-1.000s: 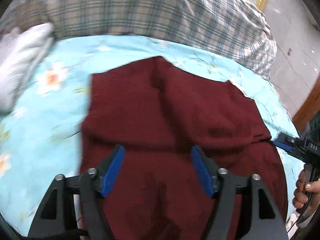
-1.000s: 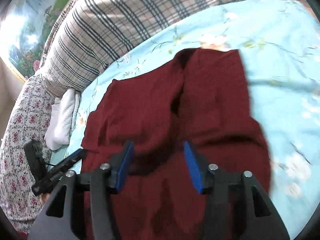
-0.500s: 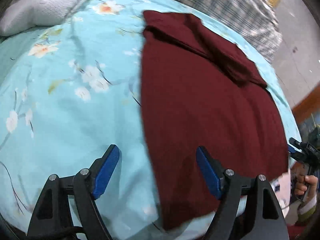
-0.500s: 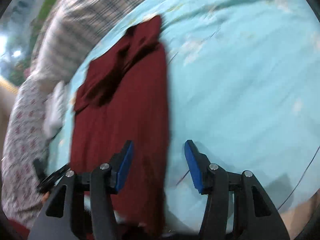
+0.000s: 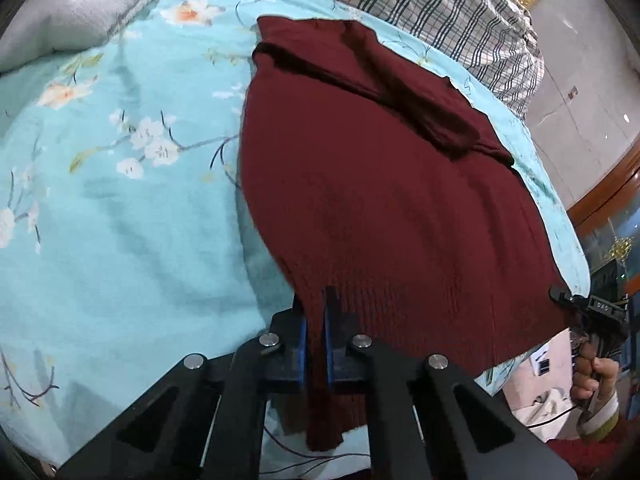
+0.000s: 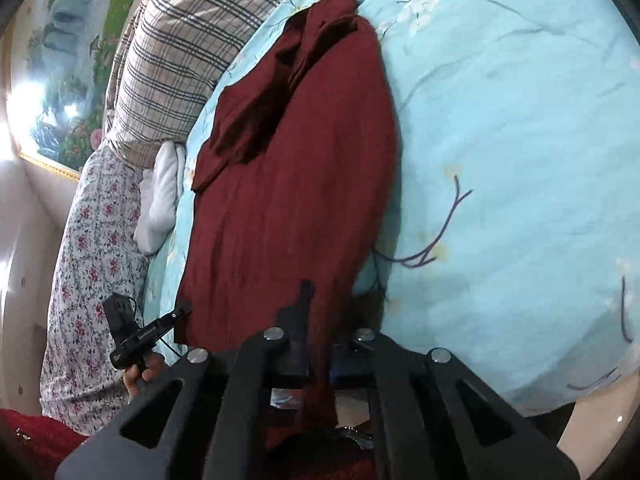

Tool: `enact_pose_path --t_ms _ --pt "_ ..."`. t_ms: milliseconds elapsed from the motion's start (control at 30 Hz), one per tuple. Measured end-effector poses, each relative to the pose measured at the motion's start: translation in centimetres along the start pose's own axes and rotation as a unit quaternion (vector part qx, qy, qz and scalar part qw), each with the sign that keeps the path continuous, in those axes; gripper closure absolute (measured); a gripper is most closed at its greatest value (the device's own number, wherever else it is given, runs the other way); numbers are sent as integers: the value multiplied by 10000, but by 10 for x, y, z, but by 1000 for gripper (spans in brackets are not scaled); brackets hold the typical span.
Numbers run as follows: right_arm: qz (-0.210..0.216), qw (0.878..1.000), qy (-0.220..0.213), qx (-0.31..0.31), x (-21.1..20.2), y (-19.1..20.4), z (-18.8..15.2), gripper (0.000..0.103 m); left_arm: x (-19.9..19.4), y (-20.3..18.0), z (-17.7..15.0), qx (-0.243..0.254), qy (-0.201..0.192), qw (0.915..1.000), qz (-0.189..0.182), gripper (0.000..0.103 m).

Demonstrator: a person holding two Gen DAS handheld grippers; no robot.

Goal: Fold large clothes
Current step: 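Grasp the sweater hem with both grippers and lift it toward the hood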

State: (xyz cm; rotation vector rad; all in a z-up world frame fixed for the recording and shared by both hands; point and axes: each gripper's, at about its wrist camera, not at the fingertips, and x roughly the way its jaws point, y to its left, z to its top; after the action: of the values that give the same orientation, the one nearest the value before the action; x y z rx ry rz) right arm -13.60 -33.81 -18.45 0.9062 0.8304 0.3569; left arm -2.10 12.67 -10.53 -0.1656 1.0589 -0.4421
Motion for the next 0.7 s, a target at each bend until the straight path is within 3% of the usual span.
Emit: enact_pose_path --t_ms 367,500,700 --pt "124 9969 -473 -621 -22 41 30 98 -44 -27 36 109 -866 9962 8 100" --pt "297 9934 -764 -798 -28 60 62 98 -58 -36 70 96 -1254 9921 -20 100" --pt "504 9879 -1135 -925 -18 78 131 98 -55 -45 147 -6 -1806 9835 69 100"
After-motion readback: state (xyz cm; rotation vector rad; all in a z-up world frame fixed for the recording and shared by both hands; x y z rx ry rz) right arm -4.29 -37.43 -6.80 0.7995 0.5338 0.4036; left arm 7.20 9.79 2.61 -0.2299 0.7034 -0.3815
